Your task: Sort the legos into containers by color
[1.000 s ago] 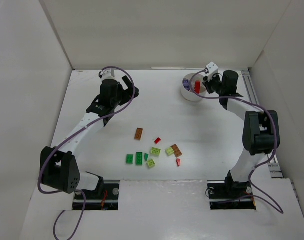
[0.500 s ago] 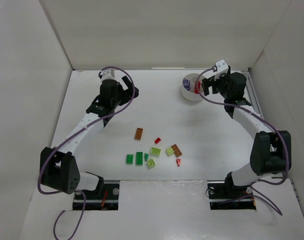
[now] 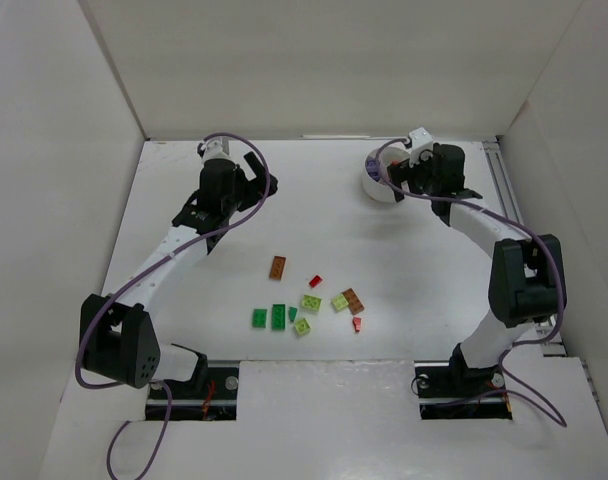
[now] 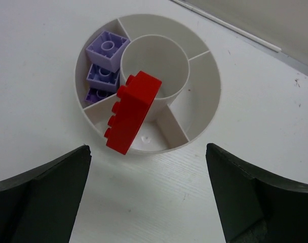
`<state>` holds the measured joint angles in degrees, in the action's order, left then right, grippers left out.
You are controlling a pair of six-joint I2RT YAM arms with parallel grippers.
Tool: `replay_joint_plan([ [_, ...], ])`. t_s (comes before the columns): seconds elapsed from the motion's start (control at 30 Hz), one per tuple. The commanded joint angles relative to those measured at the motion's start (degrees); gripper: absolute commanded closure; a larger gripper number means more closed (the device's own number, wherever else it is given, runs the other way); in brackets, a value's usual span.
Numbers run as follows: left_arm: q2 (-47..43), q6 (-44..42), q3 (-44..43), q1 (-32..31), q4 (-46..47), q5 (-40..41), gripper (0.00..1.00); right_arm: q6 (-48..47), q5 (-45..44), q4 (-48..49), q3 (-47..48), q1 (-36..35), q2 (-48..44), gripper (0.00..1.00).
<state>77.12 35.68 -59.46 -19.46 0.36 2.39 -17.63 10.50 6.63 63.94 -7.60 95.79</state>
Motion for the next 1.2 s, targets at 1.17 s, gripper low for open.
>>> replay_joint_plan([
  [1.17,4.4,-2.8,2.9,-0.9,-5.6,-5.9,0.0,10.5,-2.2,-3.5,-7.9,-3.0,-19.0,0.0],
])
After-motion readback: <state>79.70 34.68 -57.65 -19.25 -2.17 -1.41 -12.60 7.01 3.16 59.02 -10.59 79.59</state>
